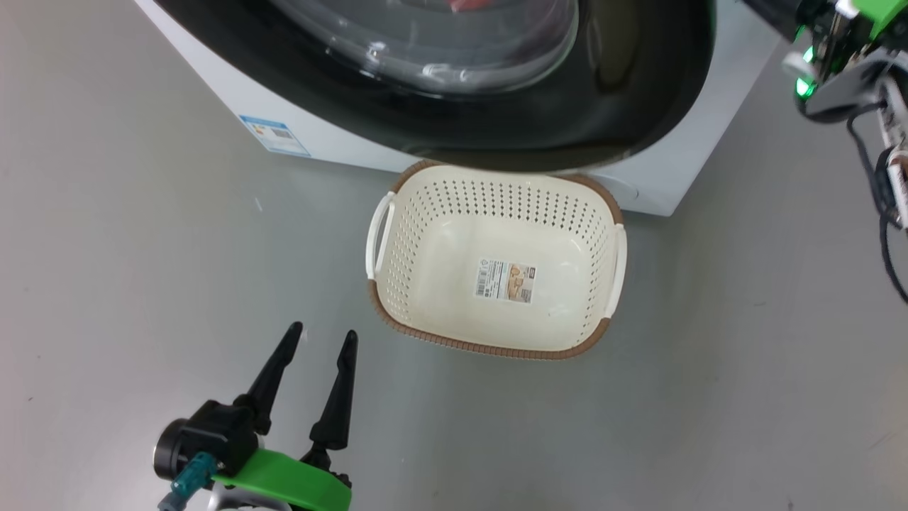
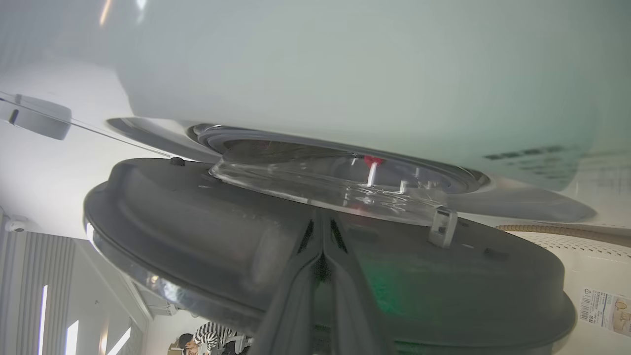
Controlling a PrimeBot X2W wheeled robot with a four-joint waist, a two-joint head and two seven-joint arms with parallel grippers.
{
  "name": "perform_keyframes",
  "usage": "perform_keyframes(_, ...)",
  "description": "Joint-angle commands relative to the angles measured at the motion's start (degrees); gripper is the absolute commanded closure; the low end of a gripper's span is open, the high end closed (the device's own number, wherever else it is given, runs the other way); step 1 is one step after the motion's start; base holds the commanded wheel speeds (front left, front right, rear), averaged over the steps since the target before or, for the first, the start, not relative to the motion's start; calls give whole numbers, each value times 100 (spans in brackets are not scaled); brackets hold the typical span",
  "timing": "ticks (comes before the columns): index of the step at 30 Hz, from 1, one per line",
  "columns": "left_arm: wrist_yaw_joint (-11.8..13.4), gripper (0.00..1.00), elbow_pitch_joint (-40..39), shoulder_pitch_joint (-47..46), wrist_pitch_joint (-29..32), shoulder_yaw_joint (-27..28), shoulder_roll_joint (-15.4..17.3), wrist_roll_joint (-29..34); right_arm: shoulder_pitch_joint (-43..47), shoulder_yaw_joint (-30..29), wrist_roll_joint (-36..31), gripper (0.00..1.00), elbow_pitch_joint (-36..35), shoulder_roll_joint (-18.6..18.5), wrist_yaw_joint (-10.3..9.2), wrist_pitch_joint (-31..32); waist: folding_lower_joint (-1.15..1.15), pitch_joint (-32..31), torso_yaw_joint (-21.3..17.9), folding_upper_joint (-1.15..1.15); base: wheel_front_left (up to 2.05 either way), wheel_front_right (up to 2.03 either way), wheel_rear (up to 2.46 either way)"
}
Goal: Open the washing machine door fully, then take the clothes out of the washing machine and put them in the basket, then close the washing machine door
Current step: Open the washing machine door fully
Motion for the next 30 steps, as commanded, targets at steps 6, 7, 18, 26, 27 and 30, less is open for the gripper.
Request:
perform_keyframes(6,-33,0,-96,50,-70,193,86,2,519,181,5,100,-472,275,23,242,0,-274,-47,0,0,0,0)
perform_keyframes(7,-33,0,-96,70,-70,190,86,6,597,197,-4,100,-522,284,23,259,0,-313,-48,0,0,0,0)
perform_keyframes(18,-1,0,-114,365,-70,187,86,50,1520,334,-34,100,-1270,472,23,428,0,-785,16,0,0,0,0)
perform_keyframes(26,70,0,-175,628,-70,181,86,49,2209,458,-94,100,-1824,621,23,522,0,-1106,208,0,0,0,0)
perform_keyframes(27,83,0,-182,656,-70,184,86,47,2293,461,-90,100,-1897,656,23,517,0,-1143,238,0,0,0,0)
perform_keyframes(30,110,0,-211,725,-70,211,86,40,2520,519,-128,100,-2105,737,23,540,0,-1233,339,0,0,0,0)
